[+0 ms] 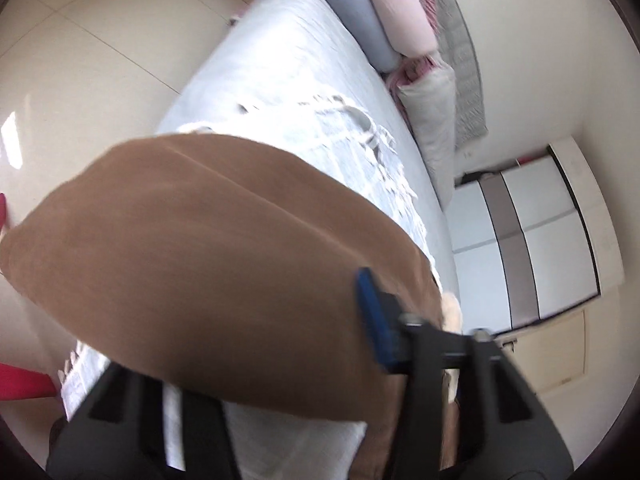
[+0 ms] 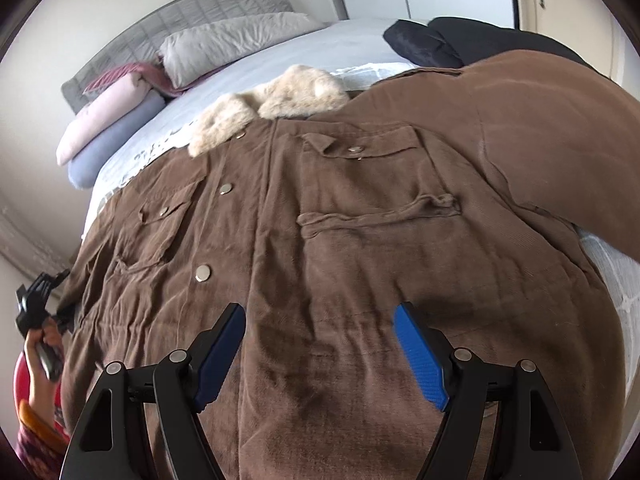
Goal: Fold large clothes
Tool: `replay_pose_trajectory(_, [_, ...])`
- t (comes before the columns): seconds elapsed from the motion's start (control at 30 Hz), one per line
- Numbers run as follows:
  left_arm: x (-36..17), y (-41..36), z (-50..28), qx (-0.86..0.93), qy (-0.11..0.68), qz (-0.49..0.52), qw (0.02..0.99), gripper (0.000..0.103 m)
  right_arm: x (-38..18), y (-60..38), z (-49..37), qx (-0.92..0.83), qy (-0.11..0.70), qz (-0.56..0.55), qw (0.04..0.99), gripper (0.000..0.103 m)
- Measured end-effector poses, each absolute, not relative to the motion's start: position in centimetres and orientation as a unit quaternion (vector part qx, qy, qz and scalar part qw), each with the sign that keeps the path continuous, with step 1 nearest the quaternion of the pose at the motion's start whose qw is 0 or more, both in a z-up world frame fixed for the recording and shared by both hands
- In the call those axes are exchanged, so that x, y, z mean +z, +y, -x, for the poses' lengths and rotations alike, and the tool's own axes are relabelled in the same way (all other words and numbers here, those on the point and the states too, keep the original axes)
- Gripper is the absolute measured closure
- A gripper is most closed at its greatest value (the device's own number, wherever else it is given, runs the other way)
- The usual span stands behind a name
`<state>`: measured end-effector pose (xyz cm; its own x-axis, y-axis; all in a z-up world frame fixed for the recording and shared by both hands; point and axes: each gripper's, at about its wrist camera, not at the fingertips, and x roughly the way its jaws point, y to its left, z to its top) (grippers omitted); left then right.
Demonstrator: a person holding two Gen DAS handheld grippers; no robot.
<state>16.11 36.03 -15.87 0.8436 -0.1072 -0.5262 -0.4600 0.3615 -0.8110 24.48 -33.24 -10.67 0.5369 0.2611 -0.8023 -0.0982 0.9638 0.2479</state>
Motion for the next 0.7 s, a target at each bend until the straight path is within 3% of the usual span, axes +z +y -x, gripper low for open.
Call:
replay_pose_trajectory(0.07, [-16.1, 36.7, -15.8, 0.127, 0.244, 0.566, 0.777, 0.086, -10.9, -33.1, -24.4, 0.105, 0.473, -0.083, 0.871, 0.025])
replay_pose_trajectory(0.13, [-14.8, 36.8, -15.5, 0.137, 0.223, 0.564, 0.783, 0.092, -11.0, -33.1, -24.4, 0.106, 0.477, -0.085, 0.868, 0.025])
replay_pose_trajectory(0.27, [-8.0, 34.1, -15.6, 0.132, 0.177, 0.450, 0.865, 0.092, -10.7, -33.4, -24.7, 0.107, 0.474, -0.092, 0.869, 0.025])
replay_pose_trajectory(0.37, [-2.1, 29.2, -16.7, 0.121, 0.153, 0.306, 0.932, 0.092, -10.5, -33.5, -24.7, 0.110, 0.471, -0.096, 0.870, 0.025])
replay_pose_trajectory(0.5, [2.2, 22.5, -20.0, 0.068, 0.164, 0.172, 0.969, 0.092, -10.4, -33.4, -24.7, 0.111, 0.471, -0.095, 0.870, 0.025])
replay_pose_trajectory(0.7, [2.0, 11.7, -24.6, -0.091, 0.243, 0.055, 0.964, 0.092, -10.3, -33.3, -24.7, 0.113, 0.470, -0.094, 0.870, 0.025])
